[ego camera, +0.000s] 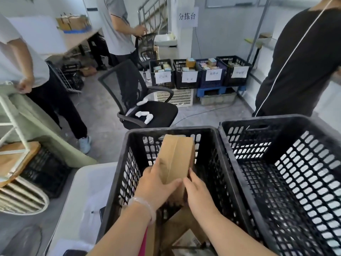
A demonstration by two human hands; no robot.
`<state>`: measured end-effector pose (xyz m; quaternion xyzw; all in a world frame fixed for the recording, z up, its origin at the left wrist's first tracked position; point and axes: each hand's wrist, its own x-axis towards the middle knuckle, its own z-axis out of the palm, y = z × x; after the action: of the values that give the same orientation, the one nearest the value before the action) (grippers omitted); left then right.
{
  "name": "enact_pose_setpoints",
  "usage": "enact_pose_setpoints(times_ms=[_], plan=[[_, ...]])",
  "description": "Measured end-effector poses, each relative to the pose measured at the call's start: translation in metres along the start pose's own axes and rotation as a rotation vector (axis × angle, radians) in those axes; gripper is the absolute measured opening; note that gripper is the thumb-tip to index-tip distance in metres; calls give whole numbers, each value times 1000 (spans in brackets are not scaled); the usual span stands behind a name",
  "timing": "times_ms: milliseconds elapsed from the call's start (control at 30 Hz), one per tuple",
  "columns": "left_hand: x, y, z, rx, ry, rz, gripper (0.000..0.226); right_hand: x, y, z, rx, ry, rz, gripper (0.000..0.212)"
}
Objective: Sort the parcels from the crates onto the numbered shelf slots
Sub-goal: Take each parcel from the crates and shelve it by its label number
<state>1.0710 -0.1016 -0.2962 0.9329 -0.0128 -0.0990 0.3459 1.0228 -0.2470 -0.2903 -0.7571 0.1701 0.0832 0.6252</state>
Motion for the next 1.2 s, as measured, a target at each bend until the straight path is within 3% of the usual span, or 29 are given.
enact_pose_setpoints(times_ms=[200, 367, 500, 633, 733, 933, 1000, 1067, 1200], plan=[[-37, 29, -22, -227, 70, 3, 126, -35, -33, -14, -115, -52, -267, 48], [-71, 35, -42, -698, 58, 141, 84, -52, -45, -45, -126, 10, -358, 50], [-95, 42, -50, -941, -54, 119, 69, -59, -56, -71, 98, 92, -189, 58], [-107, 49, -52, -1011, -166, 100, 74, -70, -55, -88, 454, -79, 84, 47], [-114, 53, -53, -1014, -144, 86, 63, -74, -51, -92, 538, -182, 105, 50], [-128, 64, -56, -843, 10, 155, 44, -76, -50, -107, 573, -125, -25, 41], [-129, 69, -55, -819, 104, 139, 42, -75, -49, -115, 608, -124, -71, 47], [-128, 71, -52, -728, 179, 115, 38, -77, -49, -122, 635, -159, -99, 53], [-130, 80, -45, -418, 178, 147, 41, -84, -50, -125, 481, -147, -163, 45]])
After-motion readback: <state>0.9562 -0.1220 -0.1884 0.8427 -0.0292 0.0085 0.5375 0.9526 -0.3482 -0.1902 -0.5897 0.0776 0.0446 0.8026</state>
